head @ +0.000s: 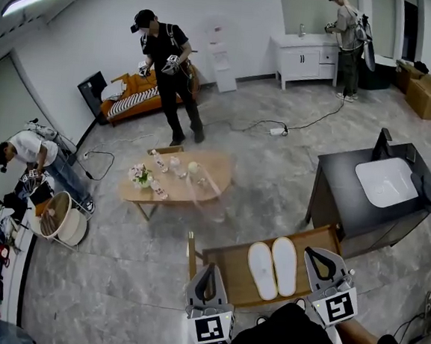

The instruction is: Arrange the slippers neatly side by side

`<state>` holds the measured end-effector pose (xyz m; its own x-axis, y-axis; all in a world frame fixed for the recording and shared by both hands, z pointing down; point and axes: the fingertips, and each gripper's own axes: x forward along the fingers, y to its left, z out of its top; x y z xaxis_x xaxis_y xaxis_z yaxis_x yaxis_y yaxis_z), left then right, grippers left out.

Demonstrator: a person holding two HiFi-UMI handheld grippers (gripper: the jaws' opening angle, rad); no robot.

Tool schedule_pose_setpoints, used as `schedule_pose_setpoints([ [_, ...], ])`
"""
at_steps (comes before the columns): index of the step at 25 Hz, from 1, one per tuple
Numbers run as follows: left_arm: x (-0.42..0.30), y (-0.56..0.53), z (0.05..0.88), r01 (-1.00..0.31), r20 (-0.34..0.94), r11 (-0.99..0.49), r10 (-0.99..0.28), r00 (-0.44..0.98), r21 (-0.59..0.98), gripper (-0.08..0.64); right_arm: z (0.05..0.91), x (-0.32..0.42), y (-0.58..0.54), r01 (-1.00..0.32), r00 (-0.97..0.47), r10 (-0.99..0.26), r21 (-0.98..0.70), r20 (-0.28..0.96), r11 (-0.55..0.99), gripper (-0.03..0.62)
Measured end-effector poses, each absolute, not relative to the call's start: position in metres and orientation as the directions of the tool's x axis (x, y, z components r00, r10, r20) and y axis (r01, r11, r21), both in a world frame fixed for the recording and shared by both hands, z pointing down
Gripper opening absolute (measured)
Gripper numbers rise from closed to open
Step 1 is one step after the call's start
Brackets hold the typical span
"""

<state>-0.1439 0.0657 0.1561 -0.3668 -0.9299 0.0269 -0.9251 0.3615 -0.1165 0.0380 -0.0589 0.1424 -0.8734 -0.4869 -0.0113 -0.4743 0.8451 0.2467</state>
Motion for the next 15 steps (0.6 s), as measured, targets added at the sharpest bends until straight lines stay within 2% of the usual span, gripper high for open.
schedule_pose_setpoints([
  [5, -0.149, 0.068, 0.155, -0.922, 0.029, 0.369, -0.927, -0.374, -0.118, 0.003, 0.144, 0.029, -0.064, -0.454, -0.889, -0.458, 0.154, -0.009, 0.878, -0.003],
  [15, -0.148, 0.067, 0.161, -0.926, 0.040, 0.360, -0.930, -0.366, -0.114, 0.003, 0.152, 0.022, -0.062, -0.441, -0.895, -0.445, 0.122, 0.007, 0.889, -0.003],
])
